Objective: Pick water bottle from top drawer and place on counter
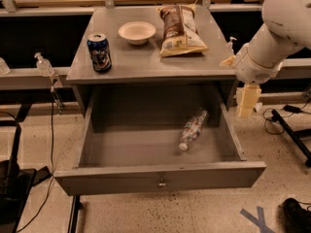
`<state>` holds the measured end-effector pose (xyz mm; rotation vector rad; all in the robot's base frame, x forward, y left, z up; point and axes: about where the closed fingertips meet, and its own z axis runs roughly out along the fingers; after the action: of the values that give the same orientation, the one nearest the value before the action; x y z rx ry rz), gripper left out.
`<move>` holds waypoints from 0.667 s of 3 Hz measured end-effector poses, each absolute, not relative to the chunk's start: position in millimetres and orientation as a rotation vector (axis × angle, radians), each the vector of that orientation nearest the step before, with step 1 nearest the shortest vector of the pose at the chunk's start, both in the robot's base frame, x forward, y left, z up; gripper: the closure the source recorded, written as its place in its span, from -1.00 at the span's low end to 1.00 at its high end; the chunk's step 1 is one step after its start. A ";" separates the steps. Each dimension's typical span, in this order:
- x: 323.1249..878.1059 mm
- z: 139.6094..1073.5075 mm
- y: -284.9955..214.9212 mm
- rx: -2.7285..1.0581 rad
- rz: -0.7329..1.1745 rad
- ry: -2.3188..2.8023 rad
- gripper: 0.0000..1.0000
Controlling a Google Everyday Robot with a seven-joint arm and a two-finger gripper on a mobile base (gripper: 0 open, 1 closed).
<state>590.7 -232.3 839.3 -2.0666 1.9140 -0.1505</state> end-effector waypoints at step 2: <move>607.1 791.1 -226.1 -2.454 -0.052 1.681 -1.00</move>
Offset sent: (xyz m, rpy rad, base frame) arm 0.0398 0.0053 -0.0967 -0.1857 0.2019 0.9342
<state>607.1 -226.1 791.1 -2.4536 1.6805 -0.0521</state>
